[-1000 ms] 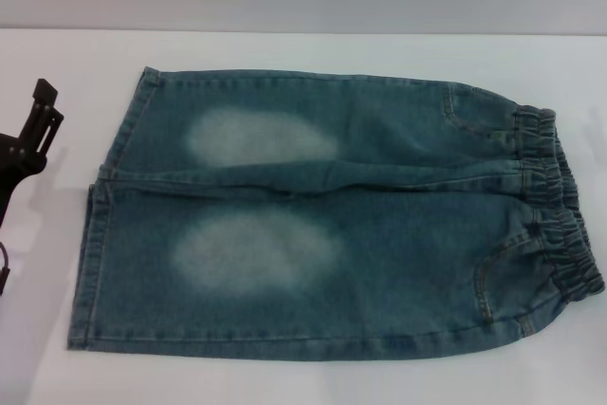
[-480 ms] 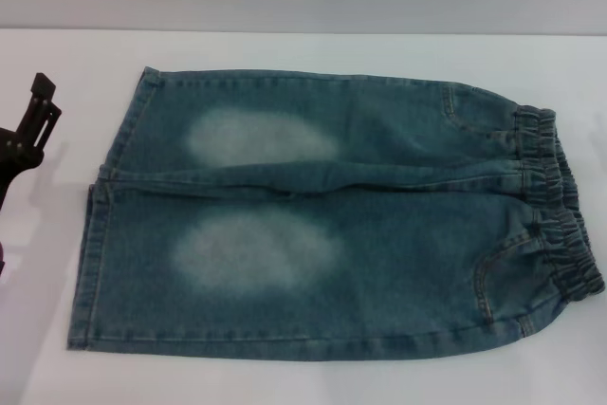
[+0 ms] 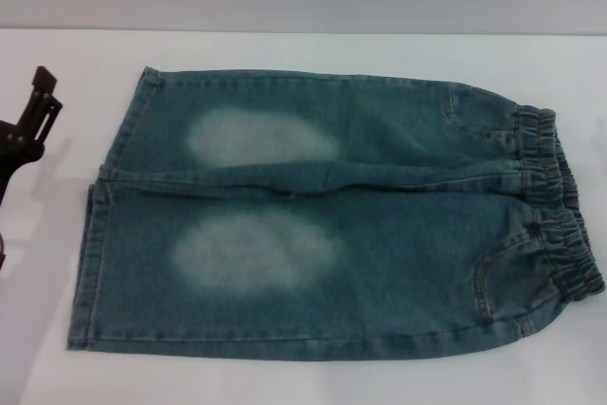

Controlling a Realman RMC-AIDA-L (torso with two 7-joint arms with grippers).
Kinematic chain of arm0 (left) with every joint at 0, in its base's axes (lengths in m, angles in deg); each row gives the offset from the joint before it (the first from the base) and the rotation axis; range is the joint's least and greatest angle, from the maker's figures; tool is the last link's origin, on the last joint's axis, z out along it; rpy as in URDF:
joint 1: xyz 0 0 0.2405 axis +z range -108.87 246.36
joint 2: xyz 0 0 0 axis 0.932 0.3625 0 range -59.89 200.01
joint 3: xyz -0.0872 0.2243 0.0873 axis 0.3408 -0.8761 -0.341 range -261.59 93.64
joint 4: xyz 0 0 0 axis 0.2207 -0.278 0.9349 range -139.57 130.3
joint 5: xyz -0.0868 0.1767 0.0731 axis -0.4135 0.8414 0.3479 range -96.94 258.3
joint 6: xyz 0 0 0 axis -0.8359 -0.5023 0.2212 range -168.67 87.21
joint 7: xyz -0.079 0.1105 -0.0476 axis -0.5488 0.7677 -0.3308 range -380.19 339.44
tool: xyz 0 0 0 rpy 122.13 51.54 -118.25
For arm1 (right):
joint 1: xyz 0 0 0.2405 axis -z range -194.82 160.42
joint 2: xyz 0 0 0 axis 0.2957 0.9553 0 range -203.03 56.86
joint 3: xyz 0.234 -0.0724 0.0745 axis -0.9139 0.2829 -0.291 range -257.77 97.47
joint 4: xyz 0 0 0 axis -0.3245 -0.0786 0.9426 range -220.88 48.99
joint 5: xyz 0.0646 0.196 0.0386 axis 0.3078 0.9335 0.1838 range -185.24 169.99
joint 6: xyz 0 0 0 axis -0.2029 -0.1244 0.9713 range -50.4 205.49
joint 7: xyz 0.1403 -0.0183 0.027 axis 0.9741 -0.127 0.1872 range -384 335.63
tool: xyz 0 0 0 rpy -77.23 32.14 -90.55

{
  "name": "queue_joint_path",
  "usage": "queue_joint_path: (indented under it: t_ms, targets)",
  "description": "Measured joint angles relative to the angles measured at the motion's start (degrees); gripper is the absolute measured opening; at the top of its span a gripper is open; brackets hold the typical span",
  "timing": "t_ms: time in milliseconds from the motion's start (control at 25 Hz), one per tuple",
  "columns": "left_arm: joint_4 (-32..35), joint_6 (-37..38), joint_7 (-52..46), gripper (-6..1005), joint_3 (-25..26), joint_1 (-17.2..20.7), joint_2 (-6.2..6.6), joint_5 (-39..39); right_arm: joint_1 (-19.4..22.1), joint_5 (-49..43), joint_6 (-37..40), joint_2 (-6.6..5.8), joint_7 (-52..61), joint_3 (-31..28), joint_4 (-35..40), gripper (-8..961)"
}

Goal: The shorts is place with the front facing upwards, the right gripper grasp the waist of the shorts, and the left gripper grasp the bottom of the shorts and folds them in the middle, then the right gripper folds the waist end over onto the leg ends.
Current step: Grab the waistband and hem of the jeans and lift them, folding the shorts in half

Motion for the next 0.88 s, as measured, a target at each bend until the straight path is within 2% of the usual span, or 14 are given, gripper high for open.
queue_joint_path:
  t_ms: [240, 560, 880]
  targets:
    - [-0.3, 1.6, 2.1, 829, -3.4, -0.7, -0.08, 0.1, -0.9, 0.0, -6.6, -0.37, -0.3, 0.1, 2.4, 725]
    - [-0.3, 2.7, 2.4, 828, -3.5, -0.1, -0.11, 0.1, -0.3, -0.1, -6.7, -0.39, -0.3, 0.0, 3.0, 725]
    - [2.3, -0.4, 3.4, 828, -3.2, -0.5, 0.06, 0.0, -0.8, 0.0, -6.4, -0.01, 0.2, 0.0, 2.6, 726]
